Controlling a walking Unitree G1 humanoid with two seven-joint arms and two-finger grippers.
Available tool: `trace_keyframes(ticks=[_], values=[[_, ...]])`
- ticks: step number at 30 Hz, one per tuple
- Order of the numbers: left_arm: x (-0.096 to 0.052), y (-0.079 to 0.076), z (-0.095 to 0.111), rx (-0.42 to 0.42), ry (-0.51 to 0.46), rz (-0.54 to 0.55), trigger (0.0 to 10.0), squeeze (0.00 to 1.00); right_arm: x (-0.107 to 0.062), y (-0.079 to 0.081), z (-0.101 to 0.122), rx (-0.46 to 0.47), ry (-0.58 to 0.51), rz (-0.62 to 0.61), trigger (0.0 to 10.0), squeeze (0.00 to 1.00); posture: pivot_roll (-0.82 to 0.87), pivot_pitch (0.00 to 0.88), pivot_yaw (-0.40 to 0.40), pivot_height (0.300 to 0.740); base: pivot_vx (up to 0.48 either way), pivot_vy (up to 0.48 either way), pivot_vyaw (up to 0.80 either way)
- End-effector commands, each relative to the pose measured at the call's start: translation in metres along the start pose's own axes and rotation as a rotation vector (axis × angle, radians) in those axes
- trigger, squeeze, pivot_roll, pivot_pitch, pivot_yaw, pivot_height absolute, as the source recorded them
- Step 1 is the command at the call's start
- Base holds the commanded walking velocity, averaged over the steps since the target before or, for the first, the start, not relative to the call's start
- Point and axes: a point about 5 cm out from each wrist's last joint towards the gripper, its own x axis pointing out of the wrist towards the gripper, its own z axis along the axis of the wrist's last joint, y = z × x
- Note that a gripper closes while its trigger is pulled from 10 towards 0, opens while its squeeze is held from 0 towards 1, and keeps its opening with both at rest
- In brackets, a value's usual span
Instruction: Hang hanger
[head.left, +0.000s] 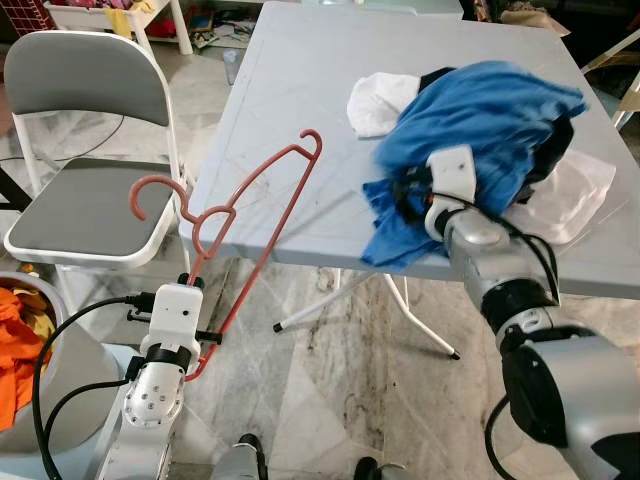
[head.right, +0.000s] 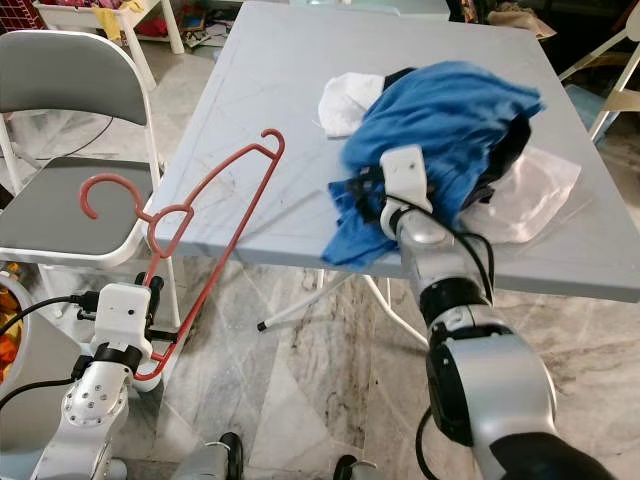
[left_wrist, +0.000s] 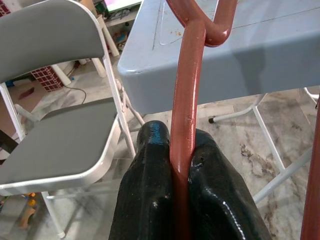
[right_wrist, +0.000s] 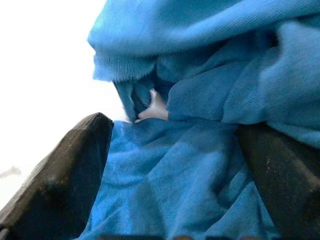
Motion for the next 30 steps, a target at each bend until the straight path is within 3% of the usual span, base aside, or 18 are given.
trace_keyframes(ticks=[1, 10, 15, 19, 20, 21, 23, 25, 30], values=[[-0.003, -0.001, -0.004, 0.002, 0.024, -0.002, 10.0, 0.0, 0.0, -0.002, 0.0, 0.008, 0.001, -0.026, 10.0, 0.0, 0.22, 0.227, -0.047, 0.74, 0.0, 0.0, 0.0], [-0.002, -0.005, -0.004, 0.0, 0.028, -0.004, 10.0, 0.0, 0.005, 0.009, 0.016, 0.009, -0.041, -0.061, 10.0, 0.0, 0.22, 0.228, -0.052, 0.74, 0.0, 0.0, 0.0], [-0.001, -0.005, -0.004, -0.002, 0.027, 0.003, 10.0, 0.0, 0.001, 0.031, 0.012, 0.077, -0.069, 0.232, 10.0, 0.0, 0.22, 0.22, -0.054, 0.74, 0.0, 0.0, 0.0], [0.002, -0.006, -0.004, -0.004, 0.024, 0.003, 10.0, 0.0, -0.012, 0.036, -0.002, 0.035, -0.099, 0.502, 10.0, 0.0, 0.2, 0.21, -0.051, 0.74, 0.0, 0.0, 0.0], [0.004, -0.007, -0.003, -0.005, 0.02, -0.002, 10.0, 0.0, -0.02, 0.036, -0.007, 0.0, -0.123, 0.589, 10.0, 0.0, 0.19, 0.207, -0.049, 0.74, 0.0, 0.0, 0.0], [0.004, -0.007, -0.003, -0.005, 0.02, -0.002, 10.0, 0.0, -0.02, 0.036, -0.007, 0.0, -0.123, 0.589, 10.0, 0.0, 0.19, 0.207, -0.049, 0.74, 0.0, 0.0, 0.0], [0.007, -0.009, -0.002, -0.007, 0.014, -0.01, 10.0, 0.0, -0.035, 0.027, -0.017, -0.055, -0.146, 0.682, 10.0, 0.0, 0.17, 0.201, -0.045, 0.74, 0.0, 0.0, 0.0], [0.01, -0.01, -0.001, -0.008, 0.01, -0.018, 10.0, 0.0, -0.045, 0.018, -0.022, -0.079, -0.17, 0.702, 10.0, 0.0, 0.16, 0.197, -0.041, 0.74, 0.0, 0.0, 0.0], [0.015, -0.014, 0.001, 0.006, -0.01, -0.048, 10.0, 0.0, -0.059, -0.001, -0.034, -0.11, -0.173, 0.6, 10.0, 0.0, 0.13, 0.186, -0.028, 0.74, 0.0, 0.0, 0.0]])
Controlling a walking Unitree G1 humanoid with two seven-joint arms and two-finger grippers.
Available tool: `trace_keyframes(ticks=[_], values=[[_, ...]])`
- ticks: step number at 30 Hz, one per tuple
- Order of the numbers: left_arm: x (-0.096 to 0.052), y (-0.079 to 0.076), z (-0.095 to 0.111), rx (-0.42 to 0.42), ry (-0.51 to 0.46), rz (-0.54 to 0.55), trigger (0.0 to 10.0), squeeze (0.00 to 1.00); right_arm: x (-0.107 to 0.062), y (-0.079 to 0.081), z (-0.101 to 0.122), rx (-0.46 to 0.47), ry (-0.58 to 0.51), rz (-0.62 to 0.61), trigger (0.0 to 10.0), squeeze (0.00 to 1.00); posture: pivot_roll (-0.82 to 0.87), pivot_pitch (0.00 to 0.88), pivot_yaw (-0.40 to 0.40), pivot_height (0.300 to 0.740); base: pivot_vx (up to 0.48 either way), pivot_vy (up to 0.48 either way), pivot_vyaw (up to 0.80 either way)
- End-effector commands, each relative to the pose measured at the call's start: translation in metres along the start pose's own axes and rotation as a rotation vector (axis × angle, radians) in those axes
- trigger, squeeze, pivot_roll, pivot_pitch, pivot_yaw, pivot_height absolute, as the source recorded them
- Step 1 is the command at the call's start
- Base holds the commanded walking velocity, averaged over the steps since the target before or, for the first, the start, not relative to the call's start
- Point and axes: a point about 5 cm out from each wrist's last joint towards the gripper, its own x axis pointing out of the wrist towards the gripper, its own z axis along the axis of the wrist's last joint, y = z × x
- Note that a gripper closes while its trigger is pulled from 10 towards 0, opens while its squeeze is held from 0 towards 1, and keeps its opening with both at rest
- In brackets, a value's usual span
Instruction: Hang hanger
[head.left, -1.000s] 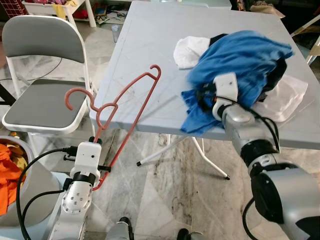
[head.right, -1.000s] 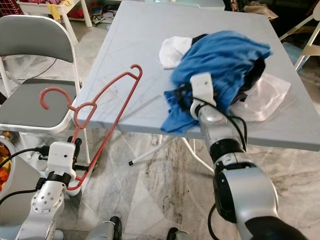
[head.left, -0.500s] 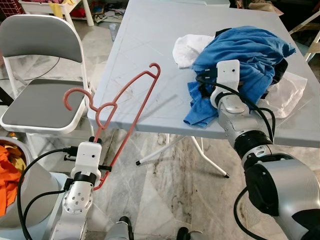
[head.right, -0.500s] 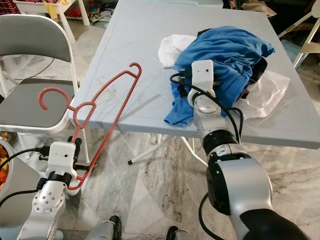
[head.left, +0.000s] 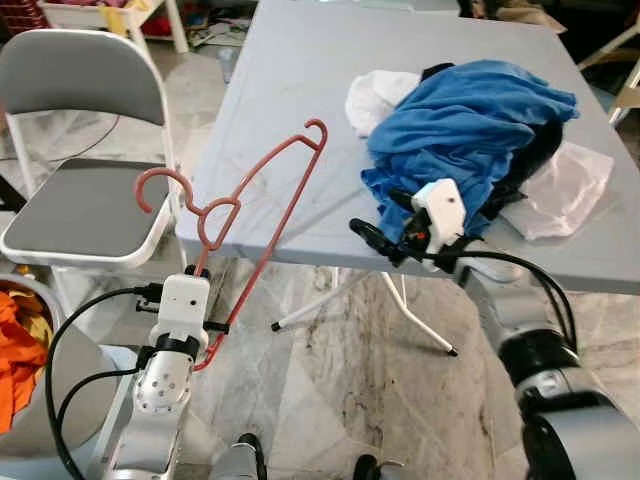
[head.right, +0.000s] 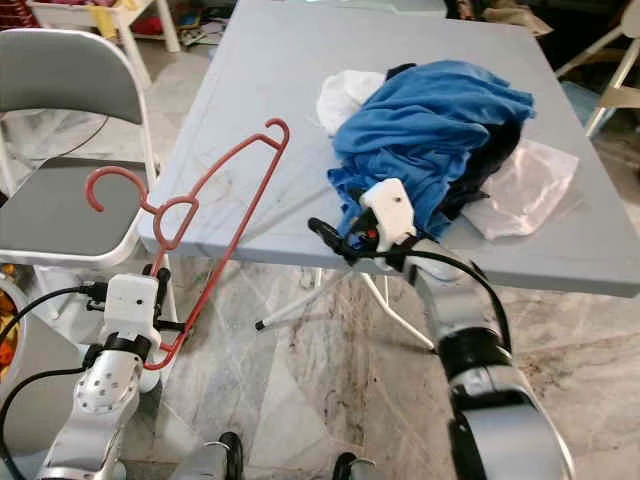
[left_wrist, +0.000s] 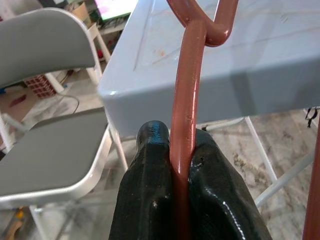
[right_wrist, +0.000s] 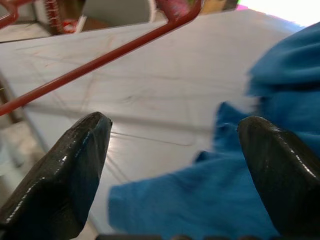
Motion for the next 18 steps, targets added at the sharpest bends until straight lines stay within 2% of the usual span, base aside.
trace_keyframes(ticks=[1, 6, 11, 12, 15, 18], values=[[-0.001, -0.004, -0.006, 0.018, 0.024, -0.032, 10.0, 0.0, -0.007, -0.002, -0.001, -0.025, 0.0, -0.03, 10.0, 0.0, 0.13, 0.186, -0.028, 0.74, 0.0, 0.0, 0.0], [0.007, -0.004, 0.0, 0.076, -0.026, -0.051, 10.0, 0.0, -0.029, -0.004, -0.009, -0.092, 0.007, -0.224, 10.0, 0.0, 0.08, 0.172, 0.006, 0.74, 0.0, 0.0, 0.0], [0.012, -0.005, 0.005, 0.163, -0.07, -0.063, 10.0, 0.0, -0.042, 0.005, -0.013, -0.148, 0.004, -0.319, 10.0, 0.0, 0.06, 0.172, 0.025, 0.74, 0.0, 0.0, 0.0], [0.012, -0.007, 0.006, 0.199, -0.086, -0.071, 10.0, 0.0, -0.048, 0.011, -0.015, -0.136, -0.007, -0.369, 10.0, 0.0, 0.05, 0.172, 0.031, 0.74, 0.0, 0.0, 0.0], [0.014, -0.006, 0.006, 0.217, -0.097, -0.069, 10.0, 0.0, -0.054, 0.023, -0.017, -0.147, -0.014, -0.421, 10.0, 0.0, 0.05, 0.167, 0.035, 0.74, 0.0, 0.0, 0.0], [0.013, -0.007, 0.008, 0.237, -0.12, -0.073, 10.0, 0.0, -0.057, 0.031, -0.021, -0.086, -0.005, -0.502, 10.0, 0.0, 0.05, 0.163, 0.032, 0.74, 0.0, 0.0, 0.0]])
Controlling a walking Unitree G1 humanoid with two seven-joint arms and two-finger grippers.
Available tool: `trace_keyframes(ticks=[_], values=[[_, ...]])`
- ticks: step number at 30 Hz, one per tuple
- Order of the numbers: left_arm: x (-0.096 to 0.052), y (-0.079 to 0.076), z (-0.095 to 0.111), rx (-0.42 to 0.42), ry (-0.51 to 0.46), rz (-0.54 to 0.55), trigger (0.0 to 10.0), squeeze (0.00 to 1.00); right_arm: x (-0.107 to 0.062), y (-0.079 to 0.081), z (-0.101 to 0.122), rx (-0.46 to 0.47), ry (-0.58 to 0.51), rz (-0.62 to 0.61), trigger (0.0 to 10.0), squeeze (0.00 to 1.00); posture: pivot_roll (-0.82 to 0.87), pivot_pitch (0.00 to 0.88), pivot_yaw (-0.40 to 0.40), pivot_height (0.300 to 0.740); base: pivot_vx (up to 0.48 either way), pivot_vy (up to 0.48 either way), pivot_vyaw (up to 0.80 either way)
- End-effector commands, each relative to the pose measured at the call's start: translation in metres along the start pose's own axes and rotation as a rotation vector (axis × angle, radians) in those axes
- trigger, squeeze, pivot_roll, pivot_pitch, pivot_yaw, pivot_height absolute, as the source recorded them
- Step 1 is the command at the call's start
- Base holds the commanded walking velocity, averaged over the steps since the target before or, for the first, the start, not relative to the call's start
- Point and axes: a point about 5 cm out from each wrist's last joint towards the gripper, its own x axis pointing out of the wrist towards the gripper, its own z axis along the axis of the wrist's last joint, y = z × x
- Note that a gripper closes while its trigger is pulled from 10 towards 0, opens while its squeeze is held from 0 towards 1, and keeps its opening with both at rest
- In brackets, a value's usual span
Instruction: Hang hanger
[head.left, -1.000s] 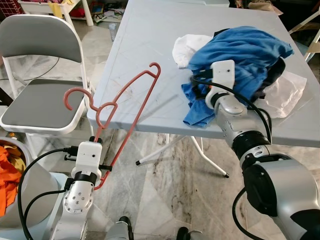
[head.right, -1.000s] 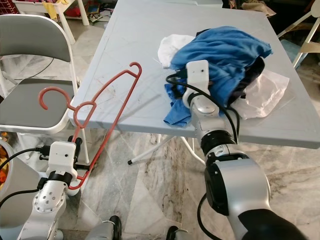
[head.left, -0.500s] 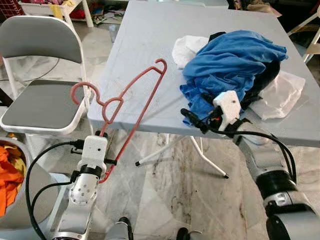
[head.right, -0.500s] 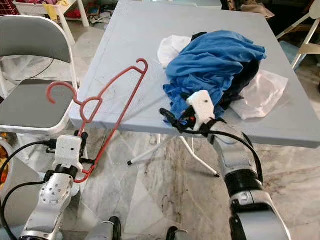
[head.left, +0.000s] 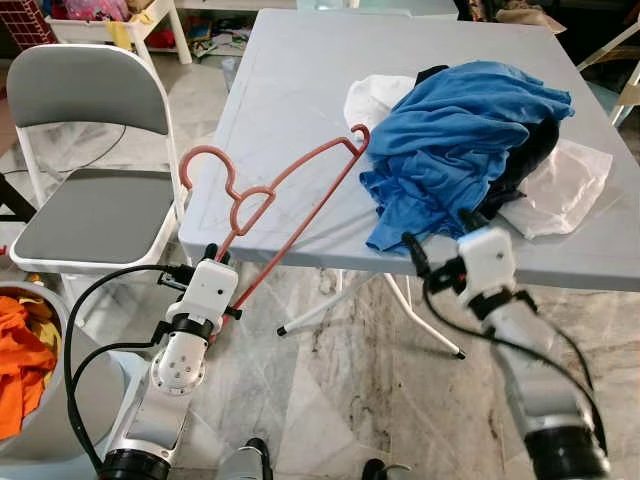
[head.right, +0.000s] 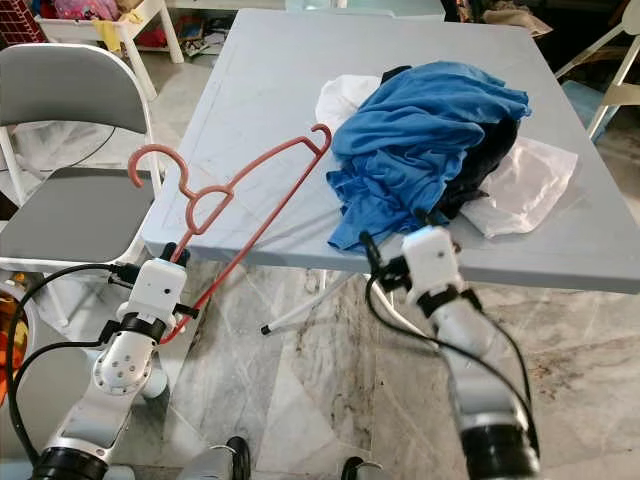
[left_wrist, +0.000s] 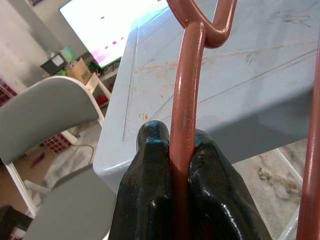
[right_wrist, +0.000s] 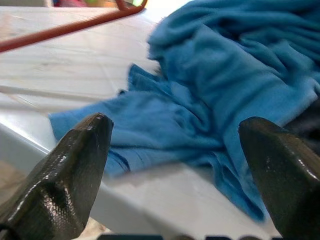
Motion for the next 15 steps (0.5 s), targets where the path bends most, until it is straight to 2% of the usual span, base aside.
trace_keyframes(ticks=[1, 3, 8, 12, 15], values=[[-0.002, -0.002, -0.003, 0.027, -0.002, -0.02, 10.0, 0.0, -0.004, 0.001, 0.005, 0.031, -0.011, -0.074, 10.0, 0.0, 0.05, 0.159, 0.028, 0.74, 0.0, 0.0, 0.0], [-0.003, -0.004, 0.001, 0.025, -0.031, -0.048, 10.0, 0.0, -0.009, 0.003, 0.002, 0.098, 0.009, -0.141, 10.0, 0.0, 0.05, 0.156, 0.024, 0.74, 0.0, 0.0, 0.0], [-0.009, -0.007, 0.007, 0.021, -0.078, -0.096, 10.0, 0.0, -0.021, 0.0, -0.003, 0.141, 0.047, -0.274, 10.0, 0.0, 0.06, 0.153, 0.01, 0.74, 0.0, 0.0, 0.0], [-0.016, -0.009, 0.011, 0.036, -0.104, -0.111, 10.0, 0.0, -0.027, 0.001, -0.007, 0.187, 0.083, -0.323, 10.0, 0.0, 0.06, 0.16, 0.003, 0.74, 0.0, 0.0, 0.0], [-0.016, -0.009, 0.015, 0.042, -0.122, -0.102, 10.0, 0.0, -0.025, 0.004, -0.004, 0.182, 0.08, -0.31, 10.0, 0.0, 0.06, 0.16, -0.002, 0.74, 0.0, 0.0, 0.0]])
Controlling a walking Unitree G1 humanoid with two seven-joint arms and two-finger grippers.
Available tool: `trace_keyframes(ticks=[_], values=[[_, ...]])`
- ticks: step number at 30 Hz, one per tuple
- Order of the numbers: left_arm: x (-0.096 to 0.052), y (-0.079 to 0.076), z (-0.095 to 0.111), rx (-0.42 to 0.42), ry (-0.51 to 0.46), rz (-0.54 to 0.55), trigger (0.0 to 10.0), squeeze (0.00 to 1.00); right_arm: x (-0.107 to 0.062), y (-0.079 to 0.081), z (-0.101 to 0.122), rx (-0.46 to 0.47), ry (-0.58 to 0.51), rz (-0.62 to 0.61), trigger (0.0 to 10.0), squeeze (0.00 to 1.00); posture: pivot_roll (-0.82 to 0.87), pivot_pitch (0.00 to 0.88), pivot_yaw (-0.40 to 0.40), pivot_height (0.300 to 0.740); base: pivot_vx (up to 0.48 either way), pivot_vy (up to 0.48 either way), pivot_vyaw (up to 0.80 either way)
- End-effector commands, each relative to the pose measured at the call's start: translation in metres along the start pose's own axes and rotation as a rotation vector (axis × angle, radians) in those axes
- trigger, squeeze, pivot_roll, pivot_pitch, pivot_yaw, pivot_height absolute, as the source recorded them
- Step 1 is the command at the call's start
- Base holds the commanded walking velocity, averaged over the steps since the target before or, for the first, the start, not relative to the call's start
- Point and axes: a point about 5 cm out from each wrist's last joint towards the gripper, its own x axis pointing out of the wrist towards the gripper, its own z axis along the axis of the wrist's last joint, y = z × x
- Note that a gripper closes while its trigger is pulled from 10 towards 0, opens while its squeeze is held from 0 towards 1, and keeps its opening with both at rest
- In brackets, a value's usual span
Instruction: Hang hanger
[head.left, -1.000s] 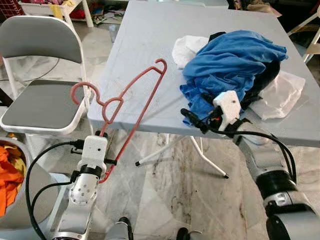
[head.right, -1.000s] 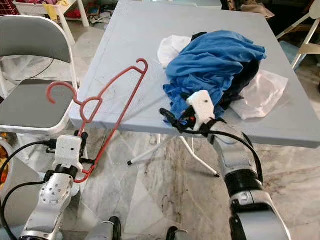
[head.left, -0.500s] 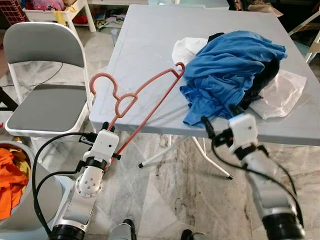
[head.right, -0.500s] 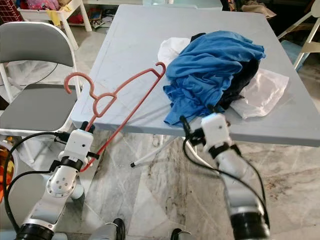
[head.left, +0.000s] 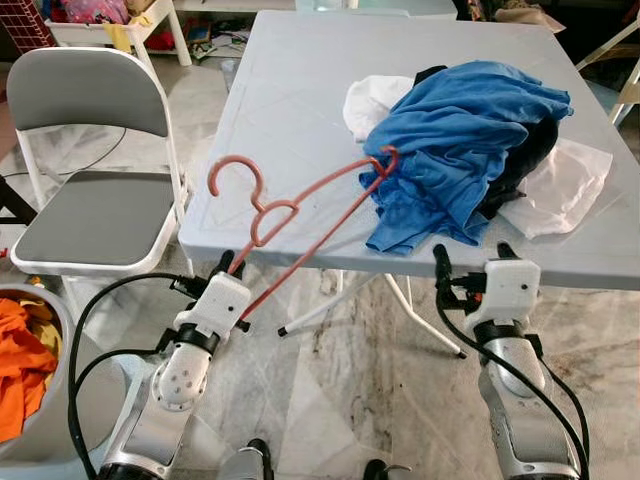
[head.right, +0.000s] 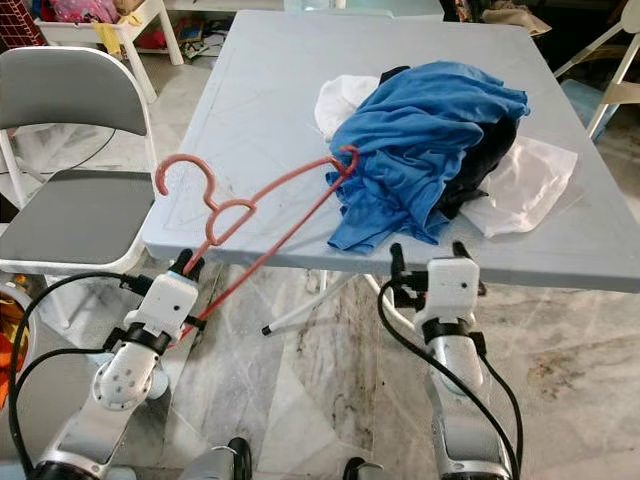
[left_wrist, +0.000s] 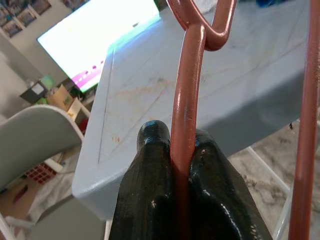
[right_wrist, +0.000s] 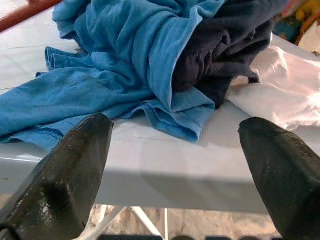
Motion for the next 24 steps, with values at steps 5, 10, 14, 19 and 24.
trace_keyframes(ticks=[5, 10, 14, 19, 24], values=[[0.0029, 0.0036, 0.0119, 0.019, -0.057, 0.016, 10.0, 0.0, 0.0004, 0.0021, 0.0067, 0.012, -0.007, -0.005, 10.0, 0.0, 0.06, 0.156, -0.005, 0.74, 0.0, 0.0, 0.0], [0.0028, 0.0029, 0.0121, 0.022, -0.053, 0.017, 10.0, 0.0, 0.0024, 0.0029, 0.0078, 0.016, -0.001, 0.0, 10.0, 0.0, 0.06, 0.157, -0.008, 0.74, 0.0, 0.0, 0.0], [0.005, 0.001, 0.0119, 0.015, -0.047, 0.023, 10.0, 0.0, 0.0043, 0.0049, 0.0092, 0.015, 0.0, 0.016, 10.0, 0.0, 0.06, 0.158, -0.011, 0.74, 0.0, 0.0, 0.0], [0.0064, -0.0004, 0.012, 0.007, -0.042, 0.024, 10.0, 0.0, 0.0046, 0.0045, 0.0081, 0.017, 0.012, 0.021, 10.0, 0.0, 0.05, 0.159, -0.013, 0.74, 0.0, 0.0, 0.0], [0.0056, 0.0004, 0.0104, 0.006, -0.033, 0.023, 10.0, 0.0, 0.0035, 0.0026, 0.005, 0.022, 0.028, 0.016, 10.0, 0.0, 0.06, 0.155, -0.009, 0.74, 0.0, 0.0, 0.0]])
